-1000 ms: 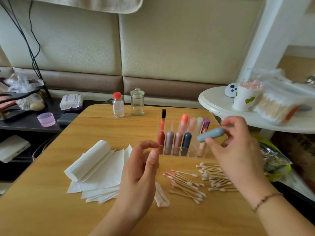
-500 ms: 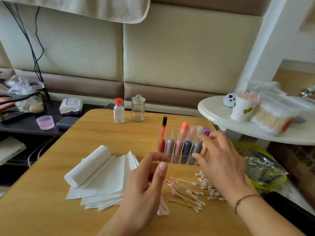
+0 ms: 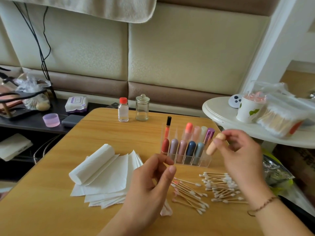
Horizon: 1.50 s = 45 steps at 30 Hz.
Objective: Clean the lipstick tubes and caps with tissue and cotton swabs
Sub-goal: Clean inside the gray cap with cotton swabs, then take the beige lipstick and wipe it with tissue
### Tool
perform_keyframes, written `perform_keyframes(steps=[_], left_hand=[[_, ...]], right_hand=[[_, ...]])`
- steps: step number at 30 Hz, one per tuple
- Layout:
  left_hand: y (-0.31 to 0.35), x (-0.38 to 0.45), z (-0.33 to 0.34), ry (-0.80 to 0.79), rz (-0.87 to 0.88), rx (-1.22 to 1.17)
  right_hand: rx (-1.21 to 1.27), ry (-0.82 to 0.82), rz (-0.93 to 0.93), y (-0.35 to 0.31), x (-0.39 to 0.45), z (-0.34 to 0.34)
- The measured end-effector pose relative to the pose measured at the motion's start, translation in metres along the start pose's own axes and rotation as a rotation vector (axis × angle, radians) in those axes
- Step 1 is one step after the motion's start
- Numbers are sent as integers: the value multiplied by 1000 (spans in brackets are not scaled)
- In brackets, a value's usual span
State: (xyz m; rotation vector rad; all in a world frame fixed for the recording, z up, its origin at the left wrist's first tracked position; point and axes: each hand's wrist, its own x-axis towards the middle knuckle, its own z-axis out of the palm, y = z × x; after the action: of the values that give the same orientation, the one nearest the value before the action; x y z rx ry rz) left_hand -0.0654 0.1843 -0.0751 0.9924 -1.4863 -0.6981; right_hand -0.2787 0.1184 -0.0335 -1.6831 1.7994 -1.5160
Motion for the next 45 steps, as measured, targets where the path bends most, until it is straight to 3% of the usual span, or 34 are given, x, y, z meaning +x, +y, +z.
perform_keyframes(steps=[2, 5, 9, 14, 21, 26, 29, 32, 35, 41, 45], left_hand=[[0, 0, 0, 0, 6, 12], [5, -1, 1, -79, -30, -60], [10, -1, 0, -294, -167, -317], [10, 3, 0, -276, -256, -479], [13, 1, -1, -294, -170, -456], [9, 3, -2, -213, -262, -603], [7, 9, -3, -85, -318, -848], [4, 8, -3, -70, -319, -950], [4, 5, -3, -127, -312, -983], [10, 1, 0, -159, -336, -1004], [7, 2, 0, -190, -345, -979]], right_hand=[[148, 14, -62, -15, -6, -7], [446, -219, -58, -39, -31, -4], [459, -457, -49, -48, -67, 16], [618, -563, 10, -47, -78, 27], [814, -560, 47, -48, -76, 25], [1132, -363, 139, -44, -60, 12], [960, -418, 212, -39, -69, 15], [514, -555, 57, -36, -91, 28], [249, -547, -109, -37, -103, 36], [492, -589, -32, -39, -105, 41], [487, -525, -94, -47, -106, 35]])
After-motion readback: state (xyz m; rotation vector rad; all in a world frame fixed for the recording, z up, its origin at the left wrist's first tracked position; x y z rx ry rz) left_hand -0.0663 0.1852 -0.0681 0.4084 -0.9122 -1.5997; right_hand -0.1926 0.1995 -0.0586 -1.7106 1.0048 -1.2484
